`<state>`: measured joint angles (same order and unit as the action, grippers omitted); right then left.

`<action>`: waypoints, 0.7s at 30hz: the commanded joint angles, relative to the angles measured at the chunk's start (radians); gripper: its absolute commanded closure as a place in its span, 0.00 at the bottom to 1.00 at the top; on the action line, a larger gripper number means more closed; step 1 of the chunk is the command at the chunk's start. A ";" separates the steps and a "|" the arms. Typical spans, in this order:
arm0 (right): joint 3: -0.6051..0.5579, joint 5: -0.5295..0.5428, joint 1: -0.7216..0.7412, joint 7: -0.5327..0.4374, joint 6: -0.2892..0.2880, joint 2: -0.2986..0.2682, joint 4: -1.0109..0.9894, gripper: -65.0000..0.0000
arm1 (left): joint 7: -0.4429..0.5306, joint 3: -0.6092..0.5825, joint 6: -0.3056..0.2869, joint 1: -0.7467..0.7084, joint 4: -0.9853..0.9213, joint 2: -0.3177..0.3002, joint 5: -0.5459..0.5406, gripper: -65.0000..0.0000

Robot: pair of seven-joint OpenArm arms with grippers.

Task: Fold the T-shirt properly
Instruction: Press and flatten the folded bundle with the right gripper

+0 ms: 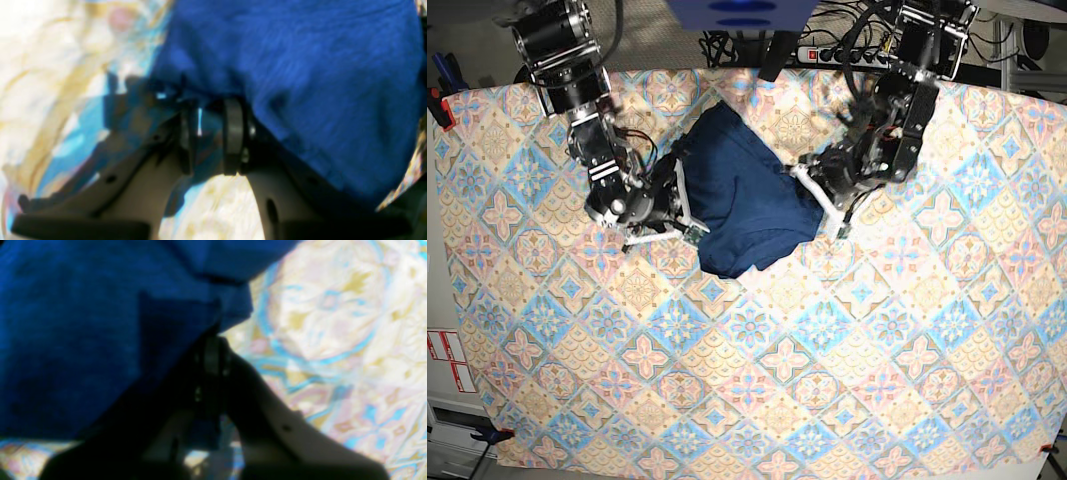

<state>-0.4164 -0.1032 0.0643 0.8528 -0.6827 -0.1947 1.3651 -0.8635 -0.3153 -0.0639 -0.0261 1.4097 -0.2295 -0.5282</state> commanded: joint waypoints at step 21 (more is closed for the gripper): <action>0.049 0.007 -0.197 0.099 -0.015 -0.108 0.515 1.00 | 0.060 -0.046 0.042 0.099 -0.013 -0.015 -0.010 0.80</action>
<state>-0.3645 -0.1131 -0.1310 0.9668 -0.6949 -0.3042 1.8660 -0.8188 -0.3702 -0.0216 0.0570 1.3857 -0.2321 -0.5426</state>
